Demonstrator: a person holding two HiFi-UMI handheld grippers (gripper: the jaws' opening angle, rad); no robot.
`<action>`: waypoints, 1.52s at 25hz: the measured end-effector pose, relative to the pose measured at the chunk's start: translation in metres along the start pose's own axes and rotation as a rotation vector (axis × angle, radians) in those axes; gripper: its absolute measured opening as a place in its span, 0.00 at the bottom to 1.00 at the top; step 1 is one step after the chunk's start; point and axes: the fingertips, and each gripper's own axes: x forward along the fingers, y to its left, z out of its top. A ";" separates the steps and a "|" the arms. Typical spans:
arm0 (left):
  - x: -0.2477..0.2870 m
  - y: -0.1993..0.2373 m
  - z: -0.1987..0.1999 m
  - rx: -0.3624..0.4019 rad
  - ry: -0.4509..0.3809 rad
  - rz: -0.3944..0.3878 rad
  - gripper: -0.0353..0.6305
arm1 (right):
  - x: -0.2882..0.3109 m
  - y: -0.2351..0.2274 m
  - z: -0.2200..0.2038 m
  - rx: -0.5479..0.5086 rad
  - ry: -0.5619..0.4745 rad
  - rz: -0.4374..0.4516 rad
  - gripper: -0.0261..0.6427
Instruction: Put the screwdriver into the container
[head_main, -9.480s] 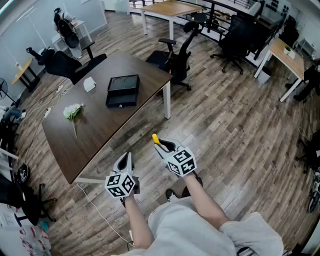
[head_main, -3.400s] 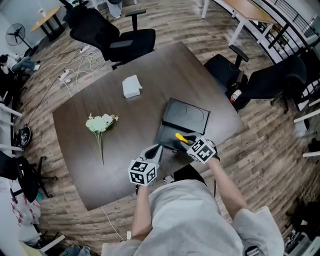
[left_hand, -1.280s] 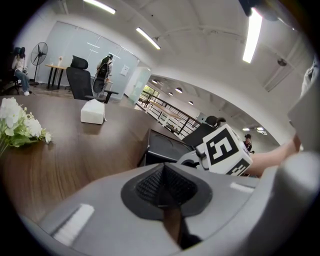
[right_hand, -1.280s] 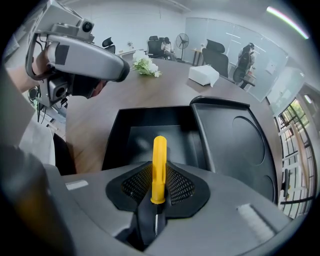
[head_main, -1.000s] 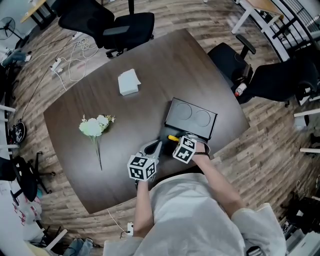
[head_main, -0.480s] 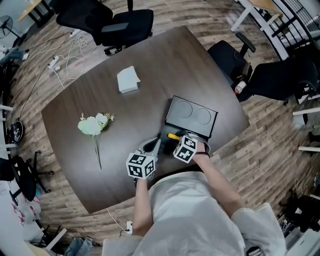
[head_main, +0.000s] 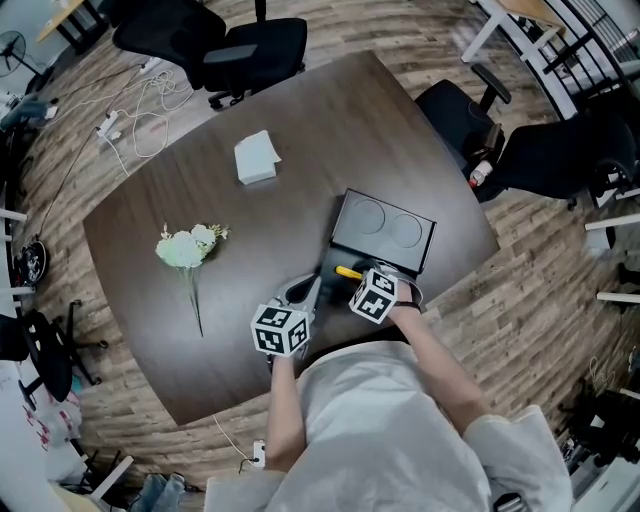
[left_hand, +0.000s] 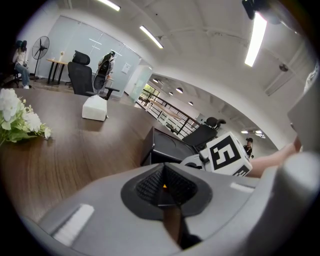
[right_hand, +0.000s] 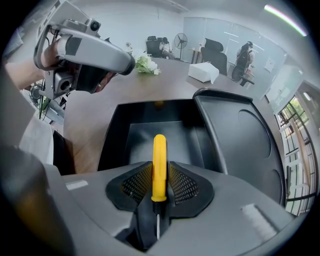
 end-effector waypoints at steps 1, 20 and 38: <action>0.000 0.000 -0.001 0.000 0.002 0.000 0.13 | 0.000 0.001 0.000 0.001 0.000 0.002 0.17; -0.005 -0.003 0.003 0.020 0.001 0.000 0.13 | -0.003 0.008 -0.003 0.009 0.008 0.029 0.17; -0.013 -0.019 0.008 0.056 -0.014 0.016 0.13 | -0.016 0.009 -0.009 -0.010 -0.002 0.016 0.18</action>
